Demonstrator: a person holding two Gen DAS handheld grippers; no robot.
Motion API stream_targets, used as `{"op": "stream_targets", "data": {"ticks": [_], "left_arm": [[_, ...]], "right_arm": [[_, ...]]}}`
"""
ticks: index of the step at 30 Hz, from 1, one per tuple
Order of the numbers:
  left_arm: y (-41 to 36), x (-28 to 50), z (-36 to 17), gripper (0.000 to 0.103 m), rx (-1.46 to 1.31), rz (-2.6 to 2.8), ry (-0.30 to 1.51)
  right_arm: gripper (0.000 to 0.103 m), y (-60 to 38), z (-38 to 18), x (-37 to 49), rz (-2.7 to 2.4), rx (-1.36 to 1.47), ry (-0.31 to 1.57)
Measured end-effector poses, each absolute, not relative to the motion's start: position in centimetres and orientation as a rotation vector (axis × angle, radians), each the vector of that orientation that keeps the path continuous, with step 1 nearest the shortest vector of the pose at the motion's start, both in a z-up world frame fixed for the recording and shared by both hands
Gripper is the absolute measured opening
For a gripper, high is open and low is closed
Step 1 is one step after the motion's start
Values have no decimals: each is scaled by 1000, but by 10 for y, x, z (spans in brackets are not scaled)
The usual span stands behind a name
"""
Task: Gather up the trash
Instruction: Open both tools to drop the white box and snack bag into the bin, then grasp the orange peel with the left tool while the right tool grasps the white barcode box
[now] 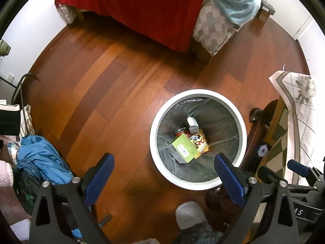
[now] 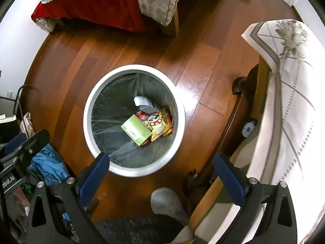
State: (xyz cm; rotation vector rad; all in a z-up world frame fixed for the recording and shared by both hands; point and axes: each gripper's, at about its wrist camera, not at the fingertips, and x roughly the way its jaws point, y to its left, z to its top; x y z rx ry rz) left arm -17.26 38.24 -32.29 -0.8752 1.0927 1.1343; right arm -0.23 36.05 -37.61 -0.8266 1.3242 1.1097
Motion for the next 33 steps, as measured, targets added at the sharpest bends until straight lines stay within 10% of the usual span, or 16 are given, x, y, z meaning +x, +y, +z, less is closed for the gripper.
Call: {"op": "stream_targets", "data": {"ticks": [33], "left_arm": [[183,-135,-115,100,-509,1144,808]], "right_arm": [[103,119,-130,38,1333,-253,1136]]}}
